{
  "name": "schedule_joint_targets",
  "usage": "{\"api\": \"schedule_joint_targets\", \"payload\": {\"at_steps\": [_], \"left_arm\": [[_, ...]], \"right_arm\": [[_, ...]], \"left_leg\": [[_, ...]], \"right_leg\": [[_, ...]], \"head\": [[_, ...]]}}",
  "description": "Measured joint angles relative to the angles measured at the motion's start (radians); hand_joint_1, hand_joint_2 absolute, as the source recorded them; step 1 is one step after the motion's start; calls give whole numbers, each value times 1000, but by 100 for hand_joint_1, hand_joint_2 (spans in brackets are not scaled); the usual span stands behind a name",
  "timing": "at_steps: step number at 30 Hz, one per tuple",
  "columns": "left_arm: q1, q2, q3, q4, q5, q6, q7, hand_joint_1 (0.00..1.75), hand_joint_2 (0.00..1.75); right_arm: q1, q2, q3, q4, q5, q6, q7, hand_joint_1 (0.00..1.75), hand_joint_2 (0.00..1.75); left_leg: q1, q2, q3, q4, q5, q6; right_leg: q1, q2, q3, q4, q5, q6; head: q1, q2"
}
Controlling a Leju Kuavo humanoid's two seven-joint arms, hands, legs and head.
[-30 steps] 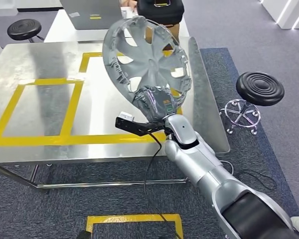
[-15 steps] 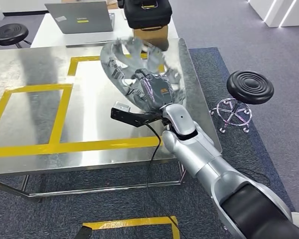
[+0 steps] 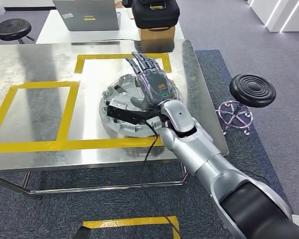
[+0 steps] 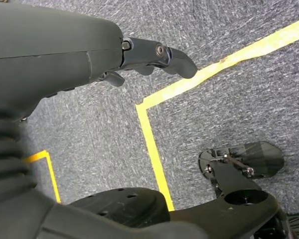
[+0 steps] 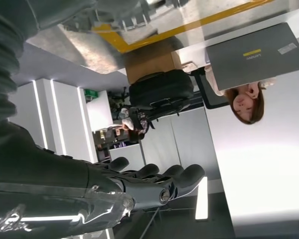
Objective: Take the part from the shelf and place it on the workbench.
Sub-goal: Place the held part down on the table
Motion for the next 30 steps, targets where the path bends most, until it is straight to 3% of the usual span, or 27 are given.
{"api": "schedule_joint_targets", "payload": {"at_steps": [1,19,23,25,28,29,30], "left_arm": [[0,0,0,0,0,0,0,0,0],[1,-2,1,0,14,4,17,0,0],[1,-4,3,0,25,6,34,0,0],[0,-5,5,0,33,6,40,0,0],[1,-5,7,0,39,6,42,0,0],[1,-5,9,0,41,5,43,0,0],[1,-5,10,0,42,4,43,0,0]], "right_arm": [[0,0,0,0,0,0,-1,0,0],[11,0,3,-24,-16,0,-12,0,0],[14,3,4,-26,-17,0,-13,0,0],[13,4,4,-27,-18,0,-13,0,0],[20,4,5,-27,-18,0,-12,0,0],[24,4,6,-27,-19,0,-12,0,0],[26,4,6,-27,-19,0,-12,0,0]], "left_leg": [[0,0,0,0,0,0],[2,0,0,-1,-1,-2],[1,3,4,-10,11,13],[6,8,11,-26,25,20],[11,14,12,-31,29,21],[13,14,11,-30,30,18],[16,15,10,-29,30,14]], "right_leg": [[0,0,0,0,0,1],[2,1,-5,8,-4,-1],[-3,1,-3,-2,3,11],[-2,-5,-24,43,-32,17],[-10,-13,-102,240,-134,26],[-13,-14,-117,283,-148,30],[-17,-15,-113,289,-144,35]], "head": [[0,0],[0,0],[-1,0],[2,0],[4,0],[5,0],[5,0]]}}
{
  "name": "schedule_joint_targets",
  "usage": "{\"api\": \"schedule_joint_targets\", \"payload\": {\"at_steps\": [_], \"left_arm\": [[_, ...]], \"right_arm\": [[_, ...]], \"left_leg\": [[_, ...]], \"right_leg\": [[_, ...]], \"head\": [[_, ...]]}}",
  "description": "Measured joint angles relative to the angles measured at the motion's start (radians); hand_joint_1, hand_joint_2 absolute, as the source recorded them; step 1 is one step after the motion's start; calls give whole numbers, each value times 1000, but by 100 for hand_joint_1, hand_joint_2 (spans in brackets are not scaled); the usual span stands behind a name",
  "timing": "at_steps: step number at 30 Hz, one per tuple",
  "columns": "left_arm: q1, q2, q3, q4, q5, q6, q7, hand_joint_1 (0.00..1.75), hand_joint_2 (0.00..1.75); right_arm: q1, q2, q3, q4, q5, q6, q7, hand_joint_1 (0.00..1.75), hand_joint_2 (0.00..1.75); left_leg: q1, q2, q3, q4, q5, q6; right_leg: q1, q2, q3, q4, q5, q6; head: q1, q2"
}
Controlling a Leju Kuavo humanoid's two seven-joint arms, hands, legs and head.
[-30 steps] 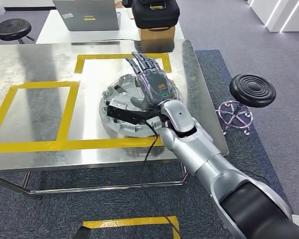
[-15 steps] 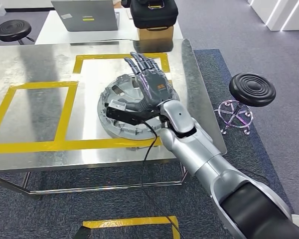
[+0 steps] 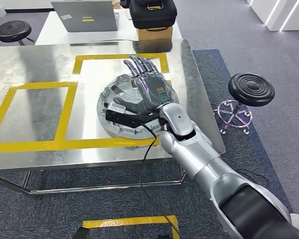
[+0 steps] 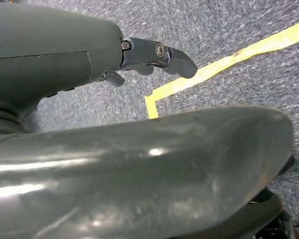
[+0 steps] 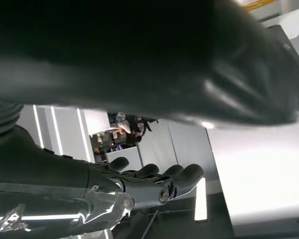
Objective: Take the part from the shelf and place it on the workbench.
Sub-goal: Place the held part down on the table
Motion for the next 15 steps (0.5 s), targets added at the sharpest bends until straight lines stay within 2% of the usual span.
{"api": "schedule_joint_targets", "payload": {"at_steps": [1,3,4,5,7,9,10,11,13,14,15], "left_arm": [[0,0,1,0,1,-1,1,0,0],[-1,1,4,0,3,-2,3,0,0],[-1,3,6,0,4,-2,3,0,0],[-1,4,9,-1,5,-2,4,0,0],[-1,6,15,-1,6,-2,4,0,0],[0,6,18,-1,7,-2,5,0,0],[0,6,19,-1,8,-2,5,0,0],[-1,5,20,-1,8,-3,5,0,0],[-1,5,20,-2,9,-3,5,0,0],[-1,5,20,-2,9,-3,5,0,0],[-1,5,20,-2,9,-3,5,0,0]], "right_arm": [[1,0,1,0,-1,0,0,0,0],[-1,0,2,0,-1,0,0,0,0],[-3,1,2,0,-2,0,0,0,0],[-5,1,2,0,-2,0,0,0,0],[-4,2,3,0,-3,1,0,0,0],[-4,3,3,0,-5,1,0,0,0],[-5,3,3,0,-5,1,0,0,0],[-7,4,3,-1,-5,1,0,0,0],[-9,6,3,0,-5,1,0,0,0],[-8,6,3,0,-5,1,0,0,0],[-7,6,3,1,-6,1,0,0,0]], "left_leg": [[5,0,-1,3,-1,-6],[14,-1,-6,17,-7,-26],[16,-2,-10,27,-11,-38],[16,-3,-15,34,-13,-47],[13,-5,-21,39,-11,-59],[15,-4,-28,44,-18,-65],[15,-3,-40,67,-39,-66],[13,-2,-59,111,-74,-64],[5,-1,-111,245,-155,-58],[2,-1,-131,301,-181,-54],[-1,-1,-136,328,-190,-48]], "right_leg": [[-5,-1,24,-34,18,5],[-13,-1,102,-161,56,20],[-16,2,130,-206,64,21],[-18,6,142,-227,64,15],[-17,14,134,-216,64,-10],[-14,15,122,-208,68,-30],[-13,14,116,-208,73,-39],[-12,14,110,-209,78,-47],[-6,12,97,-209,90,-58],[-2,11,88,-209,96,-62],[2,11,80,-209,103,-64]], "head": [[0,0],[1,0],[5,0],[5,0],[3,0],[-4,0],[-4,0],[-7,0],[-10,0],[-12,0],[-12,0]]}}
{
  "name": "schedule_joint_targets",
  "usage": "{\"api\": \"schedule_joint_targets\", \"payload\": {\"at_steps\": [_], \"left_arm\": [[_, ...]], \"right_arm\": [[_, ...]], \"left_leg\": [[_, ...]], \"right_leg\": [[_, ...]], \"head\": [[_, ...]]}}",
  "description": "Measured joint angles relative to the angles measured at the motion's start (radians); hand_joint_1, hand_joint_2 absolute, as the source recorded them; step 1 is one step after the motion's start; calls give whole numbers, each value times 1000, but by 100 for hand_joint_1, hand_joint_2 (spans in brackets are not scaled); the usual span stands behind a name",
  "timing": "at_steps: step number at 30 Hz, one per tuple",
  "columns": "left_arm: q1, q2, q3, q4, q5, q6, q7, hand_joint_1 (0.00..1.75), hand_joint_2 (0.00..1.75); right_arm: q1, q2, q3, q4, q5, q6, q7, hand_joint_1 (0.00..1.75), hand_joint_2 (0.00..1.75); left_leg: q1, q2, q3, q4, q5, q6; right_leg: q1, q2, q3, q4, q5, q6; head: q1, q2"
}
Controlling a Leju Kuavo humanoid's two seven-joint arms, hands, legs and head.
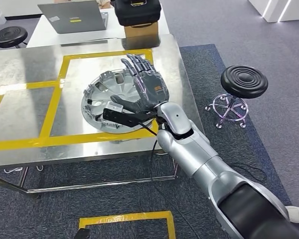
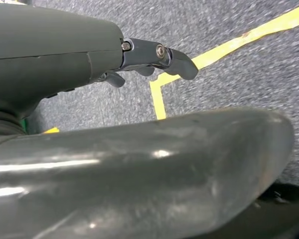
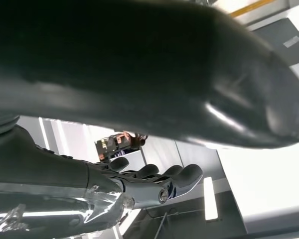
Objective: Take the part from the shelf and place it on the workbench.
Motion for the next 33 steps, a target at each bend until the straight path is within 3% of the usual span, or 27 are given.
{"api": "schedule_joint_targets", "payload": {"at_steps": [1,2,4,5,6,8,9,10,11,13,14,15,16,17,18,20,22,24,25,27,29,30,31,33], "left_arm": [[0,0,0,0,0,0,0,0,0],[-1,0,0,0,0,0,0,0,0],[-6,0,0,0,0,1,0,0,0],[-9,0,0,0,0,1,0,0,0],[-11,-1,0,0,0,1,0,0,0],[-11,-3,0,0,-1,1,1,0,0],[-9,-4,0,0,-1,1,1,0,0],[-7,-3,1,0,-1,1,2,0,0],[-5,-3,1,0,-1,1,2,0,0],[-5,-3,1,0,-1,1,3,0,0],[-5,-3,1,0,-1,1,3,0,0],[-5,-3,1,0,-1,1,3,0,0],[-4,-4,1,0,-1,1,3,0,0],[-3,-4,1,0,-1,1,3,0,0],[-3,-4,1,0,-1,1,3,0,0],[-3,-5,1,0,-2,1,3,0,0],[-3,-6,1,0,-3,1,3,0,0],[-3,-6,1,0,-3,0,3,0,0],[-2,-6,1,0,-3,0,3,0,0],[-1,-6,1,0,-3,0,3,0,0],[0,-6,1,0,-3,0,2,0,0],[0,-5,1,0,-3,0,2,0,0],[0,-5,1,0,-3,0,2,0,0],[0,-4,1,0,-3,0,2,0,0]], "right_arm": [[0,0,0,0,-1,0,0,0,0],[-1,0,0,1,-1,0,0,0,0],[-6,2,0,1,-2,-1,-1,0,0],[-9,2,0,1,-3,-1,-2,0,0],[-11,3,0,1,-3,-1,-3,0,0],[-10,3,1,2,-3,-1,-4,0,0],[-8,3,1,2,-4,-1,-5,0,0],[-7,3,2,3,-4,-1,-5,0,0],[-6,3,2,3,-4,-1,-4,0,0],[-5,2,2,3,-5,-1,-4,0,0],[-4,2,2,3,-5,-1,-4,0,0],[-3,2,2,3,-5,-1,-4,0,0],[-2,2,2,3,-5,-1,-4,0,0],[-2,2,2,3,-5,-1,-4,0,0],[-3,3,2,3,-4,-1,-4,0,0],[-9,5,2,2,-4,-2,-5,0,0],[-14,8,2,2,-4,-2,-5,0,0],[-13,9,3,2,-4,-2,-5,0,0],[-12,9,3,3,-4,-2,-5,0,0],[-11,9,4,3,-4,-2,-6,0,0],[-10,10,4,3,-4,-2,-6,0,0],[-8,9,4,3,-5,-2,-6,0,0],[-7,9,4,3,-5,-3,-6,0,0],[-4,9,4,3,-5,-4,-6,0,0]], "left_leg": [[-4,0,13,-9,7,7],[-8,0,44,-52,27,15],[-16,0,129,-178,65,29],[-20,0,155,-225,77,32],[-23,0,166,-250,83,34],[-25,-1,155,-257,102,41],[-24,-1,149,-259,113,48],[-23,1,142,-261,125,55],[-22,2,132,-263,136,61],[-22,4,108,-262,156,68],[-23,4,95,-262,166,69],[-24,4,82,-262,177,70],[-24,4,69,-261,187,69],[-25,4,57,-261,196,68],[-25,4,47,-260,206,66],[-26,4,31,-260,223,57],[-24,5,26,-265,241,46],[-21,4,22,-274,256,34],[-21,4,15,-270,246,28],[-20,3,-14,-204,176,17],[-17,3,-50,-80,96,9],[-15,3,-58,-34,80,5],[-13,3,-51,-18,86,1],[-4,3,13,-87,137,-13]], "right_leg": [[3,0,-9,0,8,-1],[6,1,-18,0,16,0],[10,2,-33,1,33,7],[12,2,-39,-1,42,11],[13,1,-41,-6,53,17],[12,-1,-42,-24,76,28],[11,-3,-46,-27,75,34],[11,-5,-53,-13,54,39],[10,-7,-66,24,14,43],[10,-11,-99,156,-93,49],[11,-11,-110,223,-128,51],[11,-11,-109,267,-143,51],[12,-11,-92,277,-138,50],[14,-11,-54,250,-121,47],[16,-11,-1,193,-104,42],[22,-12,111,52,-105,31],[29,-12,152,-17,-116,22],[30,-14,143,-31,-96,11],[27,-15,139,-40,-84,4],[20,-18,125,-55,-58,-6],[18,-18,103,-59,-38,-7],[16,-18,91,-59,-29,-5],[13,-18,79,-58,-21,-2],[3,-18,59,-51,-11,8]], "head": [[0,0],[0,0],[0,0],[0,0],[0,0],[1,0],[1,0],[2,0],[3,0],[6,0],[6,0],[5,0],[6,0],[5,0],[5,0],[4,0],[7,0],[11,0],[11,0],[6,0],[1,0],[1,0],[0,0],[0,0]]}}
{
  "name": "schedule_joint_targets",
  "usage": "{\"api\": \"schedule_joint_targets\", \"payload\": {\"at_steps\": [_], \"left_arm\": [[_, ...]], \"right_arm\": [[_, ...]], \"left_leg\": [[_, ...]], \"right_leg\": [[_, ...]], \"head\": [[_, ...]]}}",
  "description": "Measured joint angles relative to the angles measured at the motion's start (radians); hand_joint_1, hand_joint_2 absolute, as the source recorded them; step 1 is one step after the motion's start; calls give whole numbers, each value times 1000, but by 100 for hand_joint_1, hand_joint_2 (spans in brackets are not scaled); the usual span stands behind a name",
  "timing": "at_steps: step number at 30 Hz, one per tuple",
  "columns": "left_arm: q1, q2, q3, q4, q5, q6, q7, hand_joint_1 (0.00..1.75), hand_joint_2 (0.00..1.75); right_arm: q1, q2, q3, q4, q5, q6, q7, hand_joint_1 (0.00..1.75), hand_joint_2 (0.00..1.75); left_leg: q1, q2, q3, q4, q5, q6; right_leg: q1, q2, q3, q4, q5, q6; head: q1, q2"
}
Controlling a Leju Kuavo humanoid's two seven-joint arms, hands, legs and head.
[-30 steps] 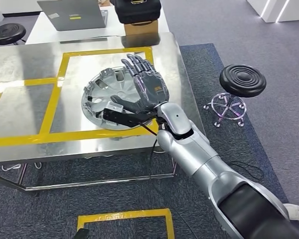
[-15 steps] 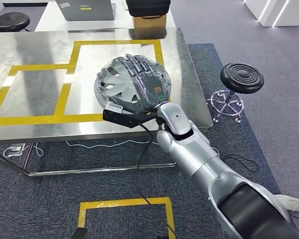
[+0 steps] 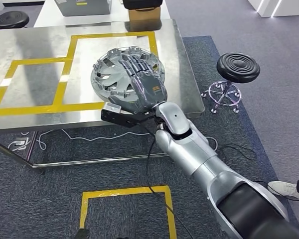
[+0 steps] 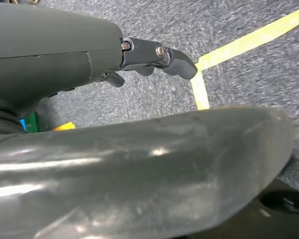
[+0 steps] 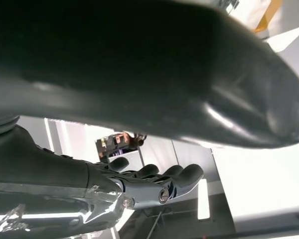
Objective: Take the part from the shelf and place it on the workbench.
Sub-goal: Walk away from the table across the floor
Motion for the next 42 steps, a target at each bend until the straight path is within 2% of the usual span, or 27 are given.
{"api": "schedule_joint_targets", "payload": {"at_steps": [1,3,6,7,8,10,12,13,15,17,18,19,21,23,26,27,28,29,31,32,33,35,37,38,39,41,42], "left_arm": [[-1,-1,0,0,0,0,0,0,0],[-3,-5,0,1,-1,0,0,0,0],[0,-5,0,2,-3,1,0,0,0],[2,-4,0,2,-3,1,0,0,0],[4,-3,0,2,-3,1,0,0,0],[5,-1,0,2,-3,1,0,0,0],[4,0,0,2,-3,1,0,0,0],[3,0,0,2,-3,1,0,0,0],[2,1,0,2,-3,1,0,0,0],[1,-1,0,2,-3,1,0,0,0],[0,-2,0,2,-3,1,0,0,0],[-1,-3,0,2,-4,1,-1,0,0],[-3,-2,0,2,-4,2,-3,0,0],[-3,-1,0,2,-5,5,-9,0,0],[-3,0,0,2,-6,9,-16,0,0],[-3,0,0,2,-6,10,-17,0,0],[-3,0,0,2,-6,11,-18,0,0],[-2,1,0,2,-6,12,-19,0,0],[-1,2,0,2,-6,15,-23,0,0],[-1,2,0,2,-6,16,-26,0,0],[-2,2,0,2,-6,17,-29,0,0],[-2,1,0,2,-6,17,-33,0,0],[1,1,0,2,-6,18,-33,0,0],[3,2,1,2,-6,18,-34,0,0],[5,2,1,2,-8,20,-34,0,0],[8,2,1,2,-13,27,-33,0,0],[10,1,1,2,-17,31,-32,0,44]], "right_arm": [[0,0,0,0,0,0,0,0,0],[-2,0,0,0,-1,-2,0,0,0],[8,-2,0,2,-2,-5,0,0,0],[15,-4,0,4,-2,-5,0,0,0],[22,-6,0,5,-2,-5,0,0,0],[27,-9,-1,7,-3,-6,-1,0,0],[26,-9,-1,8,-4,-7,-1,0,0],[25,-9,-1,8,-4,-8,-1,0,0],[23,-9,-1,9,-4,-8,-1,0,0],[16,-8,-1,8,-6,-9,-2,0,0],[11,-7,-1,8,-6,-10,-2,0,0],[6,-7,-1,7,-7,-12,-3,0,0],[1,-6,-1,7,-8,-15,-3,0,0],[0,-6,-1,8,-11,-18,-3,0,0],[7,-7,-3,10,-21,-25,-6,0,131],[14,-7,-4,12,-29,-28,-9,0,175],[24,-8,-8,15,-40,-30,-13,0,175],[36,-10,-14,18,-57,-32,-20,0,175],[64,-15,-36,26,-106,-33,-50,0,175],[77,-19,-52,30,-133,-36,-73,0,175],[89,-23,-68,35,-154,-40,-96,0,175],[110,-33,-96,45,-186,-48,-131,0,175],[136,-44,-119,58,-219,-50,-146,0,175],[154,-53,-137,70,-249,-52,-153,0,175],[174,-63,-162,88,-289,-57,-158,0,175],[229,-87,-241,152,-390,-78,-162,0,175],[264,-100,-290,197,-435,-90,-165,0,175]], "left_leg": [[3,-1,43,-57,17,-12],[6,-8,96,-145,21,-15],[6,-15,89,-162,12,11],[5,-14,83,-162,16,21],[5,-13,78,-162,21,31],[-1,-11,64,-163,33,52],[-11,-10,49,-163,46,66],[-18,-10,40,-163,54,71],[-31,-11,24,-163,70,78],[-39,-12,12,-163,87,80],[-40,-11,8,-165,95,78],[-38,-11,7,-168,102,75],[-35,-10,5,-177,116,64],[-35,-11,-4,-164,92,51],[-28,-11,-50,-19,-37,30],[-24,-10,-63,40,-62,22],[-19,-10,-67,78,-66,15],[-14,-10,-55,85,-50,9],[-2,-6,16,6,-4,-6],[3,-5,66,-60,5,-12],[6,-5,105,-117,1,-9],[5,-6,138,-172,-17,9],[3,-5,132,-172,-16,35],[3,-5,130,-173,-12,45],[3,-4,126,-173,-7,54],[2,-10,117,-173,2,66],[2,-14,112,-173,6,69]], "right_leg": [[-3,0,-9,6,1,8],[-3,1,-26,17,6,25],[-2,5,-42,18,22,46],[-3,4,-48,24,14,48],[-3,3,-59,50,-12,50],[0,2,-99,171,-100,50],[7,2,-130,300,-166,44],[12,2,-125,323,-169,36],[27,3,-58,261,-131,10],[46,2,42,122,-112,-23],[52,1,76,69,-113,-31],[56,0,92,37,-118,-34],[58,1,91,18,-102,-33],[50,0,87,2,-76,-37],[35,-1,60,-8,-39,-38],[32,-1,48,-7,-30,-36],[29,-2,36,-7,-21,-33],[25,-2,24,-6,-13,-29],[18,-3,4,-1,1,-16],[16,-3,-7,5,5,-9],[15,-4,-17,13,9,-2],[16,-5,-32,24,17,11],[13,-4,-37,26,20,21],[11,-4,-43,40,8,26],[10,-4,-57,74,-16,31],[10,-3,-102,197,-89,40],[10,-3,-123,258,-119,42]], "head": [[-1,0],[-6,0],[-8,0],[-7,0],[-6,0],[-1,0],[3,0],[3,0],[2,0],[1,0],[1,0],[2,0],[7,0],[7,0],[4,0],[4,0],[4,0],[4,0],[4,0],[3,0],[2,0],[1,0],[1,0],[1,0],[1,0],[2,0],[2,0]]}}
